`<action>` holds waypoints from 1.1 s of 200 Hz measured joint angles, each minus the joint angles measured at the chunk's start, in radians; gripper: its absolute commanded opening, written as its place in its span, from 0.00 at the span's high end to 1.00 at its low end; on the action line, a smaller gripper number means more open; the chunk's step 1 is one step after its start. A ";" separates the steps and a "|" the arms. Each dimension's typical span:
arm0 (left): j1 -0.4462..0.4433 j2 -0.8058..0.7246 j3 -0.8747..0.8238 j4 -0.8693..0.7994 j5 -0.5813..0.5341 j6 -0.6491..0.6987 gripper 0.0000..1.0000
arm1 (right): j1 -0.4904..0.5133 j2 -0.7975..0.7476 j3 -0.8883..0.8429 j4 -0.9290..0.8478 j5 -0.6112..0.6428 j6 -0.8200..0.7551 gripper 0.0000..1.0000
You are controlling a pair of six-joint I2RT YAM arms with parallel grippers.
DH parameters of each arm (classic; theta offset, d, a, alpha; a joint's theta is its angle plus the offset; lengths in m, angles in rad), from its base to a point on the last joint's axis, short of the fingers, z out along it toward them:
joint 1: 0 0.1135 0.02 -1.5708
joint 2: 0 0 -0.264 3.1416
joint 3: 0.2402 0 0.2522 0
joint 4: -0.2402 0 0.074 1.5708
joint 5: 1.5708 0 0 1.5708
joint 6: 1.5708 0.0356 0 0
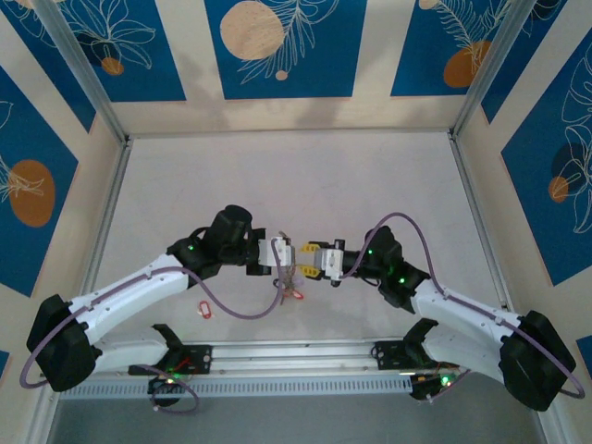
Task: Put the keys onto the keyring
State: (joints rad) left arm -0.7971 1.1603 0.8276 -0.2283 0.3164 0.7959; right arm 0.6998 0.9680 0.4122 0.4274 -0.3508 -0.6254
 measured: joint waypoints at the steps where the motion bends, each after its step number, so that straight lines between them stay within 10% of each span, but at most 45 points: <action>1: 0.000 0.000 0.000 0.000 0.000 0.000 1.00 | -0.002 -0.001 0.000 0.002 0.000 0.002 0.63; 156: 0.000 -0.026 0.000 0.004 0.067 0.025 1.00 | 0.002 0.130 0.054 0.045 -0.043 0.059 0.62; 220: 0.000 -0.026 0.000 0.003 0.051 0.023 1.00 | 0.031 0.162 0.066 0.046 0.014 0.052 0.77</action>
State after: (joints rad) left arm -0.7967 1.1339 0.8276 -0.2256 0.3676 0.8192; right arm 0.7303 1.1297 0.4778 0.4736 -0.3363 -0.5732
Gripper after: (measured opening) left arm 0.042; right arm 0.235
